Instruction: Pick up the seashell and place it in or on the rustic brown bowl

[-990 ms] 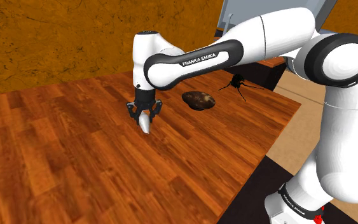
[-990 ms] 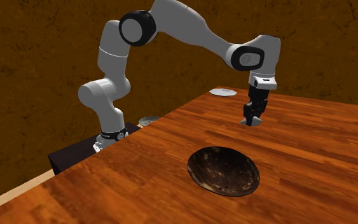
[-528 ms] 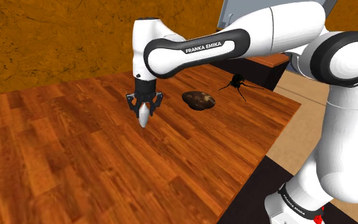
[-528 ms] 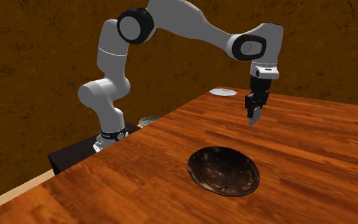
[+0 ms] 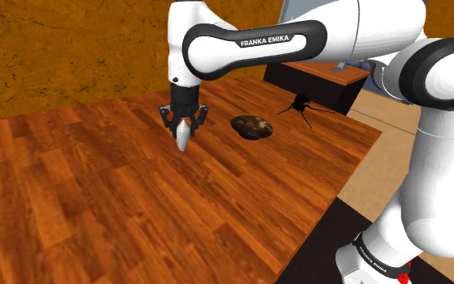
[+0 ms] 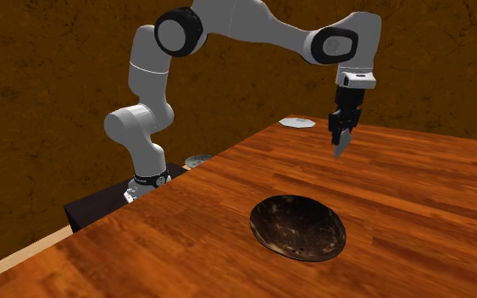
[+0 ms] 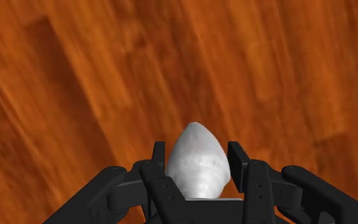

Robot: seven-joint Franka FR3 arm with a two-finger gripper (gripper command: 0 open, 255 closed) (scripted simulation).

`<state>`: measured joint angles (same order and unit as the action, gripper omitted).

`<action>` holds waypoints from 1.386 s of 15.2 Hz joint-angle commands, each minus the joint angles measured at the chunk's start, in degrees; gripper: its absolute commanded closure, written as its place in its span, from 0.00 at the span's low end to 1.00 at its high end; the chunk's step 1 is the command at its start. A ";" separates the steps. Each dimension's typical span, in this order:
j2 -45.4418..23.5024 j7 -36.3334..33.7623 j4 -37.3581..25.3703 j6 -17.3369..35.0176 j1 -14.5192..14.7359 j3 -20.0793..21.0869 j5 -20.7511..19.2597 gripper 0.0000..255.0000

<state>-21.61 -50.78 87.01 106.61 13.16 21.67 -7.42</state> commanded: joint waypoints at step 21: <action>13.14 25.42 15.47 3.37 -17.08 -7.98 5.78 1.00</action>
<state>-8.44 -27.09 102.13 109.56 -2.96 14.38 -1.72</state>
